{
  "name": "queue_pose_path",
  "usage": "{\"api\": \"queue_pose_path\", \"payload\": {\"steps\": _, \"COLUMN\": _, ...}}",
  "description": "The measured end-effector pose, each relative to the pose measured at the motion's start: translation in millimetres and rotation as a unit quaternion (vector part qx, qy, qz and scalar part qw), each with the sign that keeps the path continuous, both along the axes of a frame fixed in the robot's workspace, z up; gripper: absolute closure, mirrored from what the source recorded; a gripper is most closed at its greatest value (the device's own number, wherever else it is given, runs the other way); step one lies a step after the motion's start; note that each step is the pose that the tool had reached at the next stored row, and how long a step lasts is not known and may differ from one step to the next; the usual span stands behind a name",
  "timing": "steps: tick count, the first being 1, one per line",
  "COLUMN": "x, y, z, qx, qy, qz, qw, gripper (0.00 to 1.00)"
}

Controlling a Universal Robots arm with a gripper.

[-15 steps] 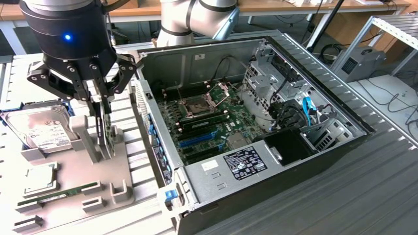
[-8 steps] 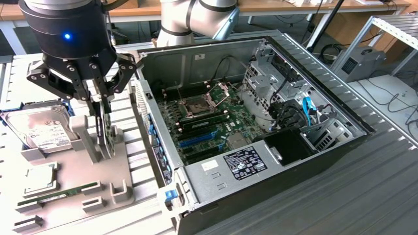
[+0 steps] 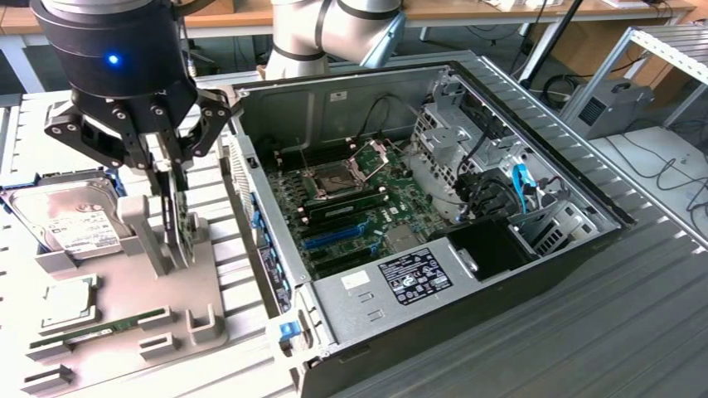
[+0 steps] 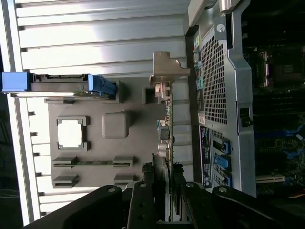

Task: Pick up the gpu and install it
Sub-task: 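Pick up the gpu and move the gpu toward the slot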

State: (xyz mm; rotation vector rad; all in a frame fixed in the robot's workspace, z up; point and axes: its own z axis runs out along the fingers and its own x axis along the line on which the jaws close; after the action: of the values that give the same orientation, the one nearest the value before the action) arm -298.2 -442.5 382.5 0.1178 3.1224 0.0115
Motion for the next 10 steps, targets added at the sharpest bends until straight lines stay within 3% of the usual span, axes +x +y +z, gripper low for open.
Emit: {"api": "queue_pose_path", "payload": {"steps": 10, "x": 0.0, "y": 0.0, "z": 5.5, "qx": 0.0, "qy": 0.0, "qz": 0.0, "qw": 1.0, "gripper": 0.74}}
